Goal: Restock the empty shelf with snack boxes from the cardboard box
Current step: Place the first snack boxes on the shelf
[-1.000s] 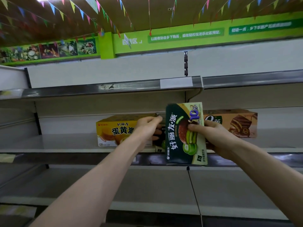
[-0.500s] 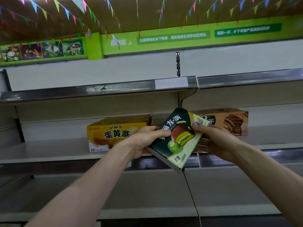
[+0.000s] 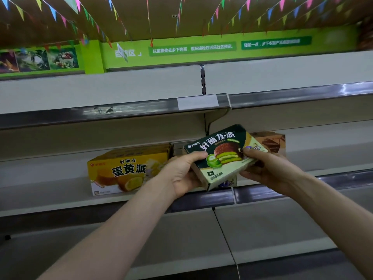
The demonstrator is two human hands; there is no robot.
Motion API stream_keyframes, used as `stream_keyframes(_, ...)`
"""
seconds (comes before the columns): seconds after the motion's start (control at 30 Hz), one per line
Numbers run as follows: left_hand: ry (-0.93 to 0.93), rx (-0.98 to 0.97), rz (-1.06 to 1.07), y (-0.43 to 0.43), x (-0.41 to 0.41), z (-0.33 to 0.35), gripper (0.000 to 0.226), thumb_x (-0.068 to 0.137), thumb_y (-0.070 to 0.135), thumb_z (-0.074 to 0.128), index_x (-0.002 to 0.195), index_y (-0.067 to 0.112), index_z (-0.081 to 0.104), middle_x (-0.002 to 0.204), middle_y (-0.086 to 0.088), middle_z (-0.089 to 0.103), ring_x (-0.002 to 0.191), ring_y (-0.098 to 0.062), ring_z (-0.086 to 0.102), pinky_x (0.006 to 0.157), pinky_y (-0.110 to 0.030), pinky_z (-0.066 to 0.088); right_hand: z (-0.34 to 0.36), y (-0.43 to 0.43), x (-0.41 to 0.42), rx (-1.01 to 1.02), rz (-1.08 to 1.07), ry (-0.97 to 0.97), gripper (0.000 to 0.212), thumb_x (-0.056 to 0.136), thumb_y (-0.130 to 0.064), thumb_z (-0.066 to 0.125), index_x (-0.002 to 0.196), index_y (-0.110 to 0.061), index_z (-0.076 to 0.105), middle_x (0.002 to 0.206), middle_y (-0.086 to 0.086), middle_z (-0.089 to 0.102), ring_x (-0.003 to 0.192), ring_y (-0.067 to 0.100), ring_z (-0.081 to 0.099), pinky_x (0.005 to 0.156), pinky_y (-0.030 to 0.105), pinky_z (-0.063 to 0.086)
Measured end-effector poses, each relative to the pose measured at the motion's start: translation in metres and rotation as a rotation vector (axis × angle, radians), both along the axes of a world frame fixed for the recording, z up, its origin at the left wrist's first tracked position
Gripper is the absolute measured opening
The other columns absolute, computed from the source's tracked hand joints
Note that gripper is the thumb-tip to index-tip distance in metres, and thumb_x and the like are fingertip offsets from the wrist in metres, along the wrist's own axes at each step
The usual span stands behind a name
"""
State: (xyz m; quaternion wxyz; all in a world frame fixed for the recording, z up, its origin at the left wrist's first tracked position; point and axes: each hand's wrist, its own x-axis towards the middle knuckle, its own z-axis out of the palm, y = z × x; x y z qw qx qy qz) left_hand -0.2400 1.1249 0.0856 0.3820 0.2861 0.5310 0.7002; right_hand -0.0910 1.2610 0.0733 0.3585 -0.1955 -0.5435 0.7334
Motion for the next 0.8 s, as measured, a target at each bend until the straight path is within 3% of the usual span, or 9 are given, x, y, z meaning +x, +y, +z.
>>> stream_keyframes(0.23,0.063,0.052,0.126,0.048,0.022,0.010,0.043,0.085,0.000,0.067,0.126,0.001,0.054,0.094,-0.016,0.070,0.066,-0.025,0.069,0.049,-0.039,0.058,0.002,0.035,0.031,-0.017,-0.033,0.003,0.014,0.088,-0.012,0.065,0.099,-0.005,0.063,0.088,0.010,0.071,0.081,0.021,0.067,0.067,0.031,0.060)
stream_keyframes(0.4,0.172,0.019,0.179,0.092,0.042,0.027,0.035,0.088,0.000,0.062,0.122,0.002,0.055,0.090,-0.017,0.067,0.062,-0.027,0.067,0.051,-0.043,0.059,0.005,0.079,0.055,0.038,-0.003,-0.078,0.030,0.082,-0.012,0.070,0.108,0.001,0.062,0.088,0.015,0.071,0.071,0.021,0.070,0.061,0.031,0.060)
stream_keyframes(0.63,0.249,-0.059,0.324,0.168,0.070,0.020,0.029,0.084,-0.005,0.057,0.112,0.002,0.053,0.110,-0.026,0.063,0.075,-0.035,0.064,0.053,-0.040,0.054,0.008,0.163,0.091,0.335,0.019,-0.345,0.036,0.078,-0.016,0.076,0.111,-0.008,0.063,0.104,0.010,0.070,0.097,0.022,0.065,0.083,0.033,0.051)
stream_keyframes(0.8,0.211,-0.099,0.418,0.200,0.079,0.005,0.026,0.084,-0.006,0.052,0.109,0.003,0.054,0.086,-0.017,0.060,0.066,-0.028,0.059,0.050,-0.029,0.048,-0.003,0.204,0.084,0.472,0.043,-0.433,0.038,0.074,-0.006,0.078,0.108,-0.005,0.061,0.100,0.014,0.069,0.084,0.021,0.063,0.075,0.033,0.051)
